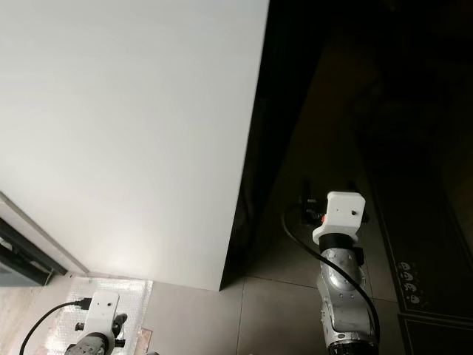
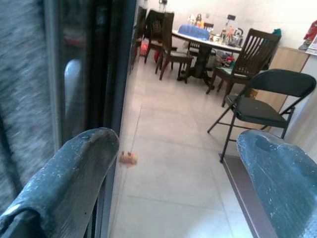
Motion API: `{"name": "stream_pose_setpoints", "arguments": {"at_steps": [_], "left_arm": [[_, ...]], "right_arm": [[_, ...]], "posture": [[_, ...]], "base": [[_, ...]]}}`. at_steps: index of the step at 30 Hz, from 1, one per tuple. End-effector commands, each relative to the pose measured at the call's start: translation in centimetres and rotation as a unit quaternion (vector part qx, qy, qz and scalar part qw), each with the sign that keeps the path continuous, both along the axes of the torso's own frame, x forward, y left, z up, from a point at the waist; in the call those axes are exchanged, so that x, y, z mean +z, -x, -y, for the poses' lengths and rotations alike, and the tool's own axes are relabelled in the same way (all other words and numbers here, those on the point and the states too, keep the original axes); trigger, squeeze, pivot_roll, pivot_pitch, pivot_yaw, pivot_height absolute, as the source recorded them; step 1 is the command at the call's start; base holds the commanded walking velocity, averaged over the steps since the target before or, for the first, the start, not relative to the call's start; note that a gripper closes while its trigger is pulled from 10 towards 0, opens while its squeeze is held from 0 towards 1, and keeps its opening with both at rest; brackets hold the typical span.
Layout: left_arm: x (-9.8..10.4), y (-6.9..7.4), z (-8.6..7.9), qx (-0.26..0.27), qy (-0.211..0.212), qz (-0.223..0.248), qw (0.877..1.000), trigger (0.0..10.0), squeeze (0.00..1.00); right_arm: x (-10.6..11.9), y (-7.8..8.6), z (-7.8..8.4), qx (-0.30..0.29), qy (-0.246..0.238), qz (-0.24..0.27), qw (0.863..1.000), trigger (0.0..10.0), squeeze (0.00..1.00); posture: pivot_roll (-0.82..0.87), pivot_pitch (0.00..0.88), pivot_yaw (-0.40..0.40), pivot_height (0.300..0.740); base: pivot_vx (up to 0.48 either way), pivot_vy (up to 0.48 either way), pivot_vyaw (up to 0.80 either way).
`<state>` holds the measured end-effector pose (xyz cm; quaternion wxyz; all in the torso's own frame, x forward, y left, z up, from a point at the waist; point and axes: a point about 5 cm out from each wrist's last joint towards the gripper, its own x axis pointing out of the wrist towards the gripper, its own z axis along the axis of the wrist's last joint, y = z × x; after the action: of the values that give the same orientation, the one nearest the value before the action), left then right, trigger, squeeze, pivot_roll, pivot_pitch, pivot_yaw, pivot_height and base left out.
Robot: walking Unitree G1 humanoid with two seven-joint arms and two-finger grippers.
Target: Restocking fridge
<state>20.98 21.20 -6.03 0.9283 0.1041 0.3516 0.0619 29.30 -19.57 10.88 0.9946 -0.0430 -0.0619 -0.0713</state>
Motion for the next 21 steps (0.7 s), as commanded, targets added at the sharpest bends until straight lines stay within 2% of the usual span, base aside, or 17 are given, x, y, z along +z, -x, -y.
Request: {"name": "stream_pose_setpoints", "arguments": {"at_steps": [1, 11, 18, 21], "left_arm": [[-0.7, 1.3, -0.2, 0.0, 0.0, -0.02, 1.0, 10.0, 0.0], [-0.8, 1.3, -0.2, -0.001, 0.0, -0.023, 1.0, 10.0, 0.0], [-0.8, 1.4, -0.3, -0.005, -0.004, -0.023, 1.0, 10.0, 0.0], [-0.8, 1.5, -0.3, -0.005, -0.005, -0.024, 1.0, 10.0, 0.0]], "right_arm": [[0.2, 0.1, -0.4, 0.005, -0.005, 0.005, 1.0, 10.0, 0.0], [0.2, 0.0, 0.0, -0.006, -0.008, 0.005, 1.0, 10.0, 0.0], [-0.1, -0.1, 0.8, -0.043, -0.104, 0.003, 0.994, 10.0, 0.0], [-0.2, 0.0, 0.8, -0.042, -0.111, 0.002, 0.993, 10.0, 0.0]], "posture": [[-0.09, 0.144, -0.058, 0.74], [-0.09, 0.144, -0.057, 0.74], [-0.09, 0.148, -0.056, 0.74], [-0.09, 0.149, -0.056, 0.74]], "base": [[0.0, 0.0, 0.0], [0.0, 0.0, 0.0], [0.0, 0.0, 0.0], [0.0, 0.0, 0.0]]}}
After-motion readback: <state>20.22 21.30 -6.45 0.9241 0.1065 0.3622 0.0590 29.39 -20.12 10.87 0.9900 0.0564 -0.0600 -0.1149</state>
